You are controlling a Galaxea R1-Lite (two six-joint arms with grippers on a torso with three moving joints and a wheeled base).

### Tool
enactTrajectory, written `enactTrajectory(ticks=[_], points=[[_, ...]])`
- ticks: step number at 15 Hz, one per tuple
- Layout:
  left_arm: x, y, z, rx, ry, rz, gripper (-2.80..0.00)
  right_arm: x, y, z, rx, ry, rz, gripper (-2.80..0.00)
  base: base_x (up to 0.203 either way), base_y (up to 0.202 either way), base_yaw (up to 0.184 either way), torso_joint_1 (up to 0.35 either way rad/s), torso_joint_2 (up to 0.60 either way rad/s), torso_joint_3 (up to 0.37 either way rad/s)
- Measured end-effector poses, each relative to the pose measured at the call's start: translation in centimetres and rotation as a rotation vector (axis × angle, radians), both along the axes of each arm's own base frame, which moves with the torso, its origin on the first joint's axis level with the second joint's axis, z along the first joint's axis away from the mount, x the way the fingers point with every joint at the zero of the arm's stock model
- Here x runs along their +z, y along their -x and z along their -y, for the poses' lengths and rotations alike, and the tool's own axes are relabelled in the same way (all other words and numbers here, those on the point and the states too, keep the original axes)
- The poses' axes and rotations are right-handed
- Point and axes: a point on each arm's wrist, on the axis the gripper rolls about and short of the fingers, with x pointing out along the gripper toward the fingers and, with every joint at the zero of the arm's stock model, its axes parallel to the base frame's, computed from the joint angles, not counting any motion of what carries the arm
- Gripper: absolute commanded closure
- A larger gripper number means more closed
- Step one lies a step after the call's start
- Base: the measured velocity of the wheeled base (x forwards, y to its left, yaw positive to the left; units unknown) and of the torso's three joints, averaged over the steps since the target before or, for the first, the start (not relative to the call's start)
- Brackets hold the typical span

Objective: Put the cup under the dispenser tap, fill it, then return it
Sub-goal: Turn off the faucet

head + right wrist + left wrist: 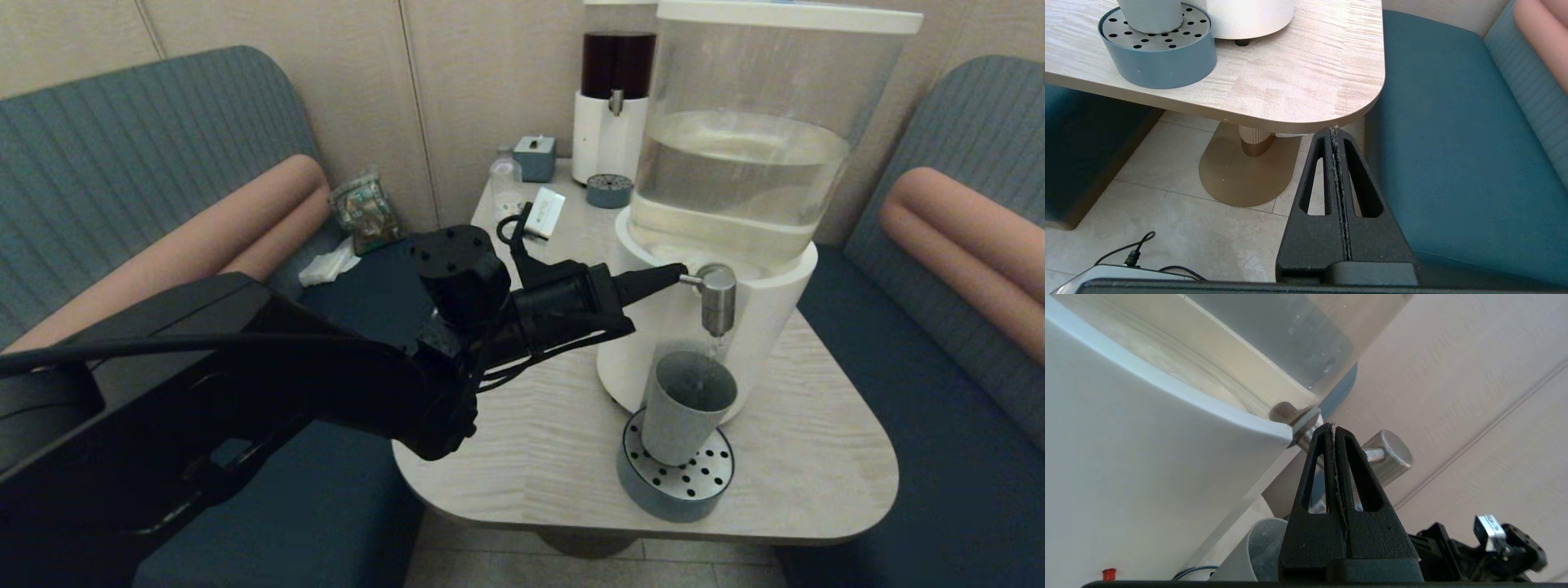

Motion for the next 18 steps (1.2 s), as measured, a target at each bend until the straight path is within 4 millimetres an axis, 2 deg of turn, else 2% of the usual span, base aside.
enactTrajectory(ticks=[7,11,18], points=[[-0.4,0.7,-2.2,0.111,-0.023,-0.006,0.00,0.0,0.0,0.0,0.000,0.000,0.000,0.00,0.000,0.000,0.000,0.000,0.00,0.000],[-0.4,1.7,-3.2,0.124,-0.021,-0.001,0.00,0.0,0.0,0.0,0.000,0.000,0.000,0.00,0.000,0.000,0.000,0.000,0.00,0.000],[-0.1,3.7,-2.4,0.067,-0.014,0.012,0.00,0.0,0.0,0.0,0.000,0.000,0.000,0.00,0.000,0.000,0.000,0.000,0.00,0.000]])
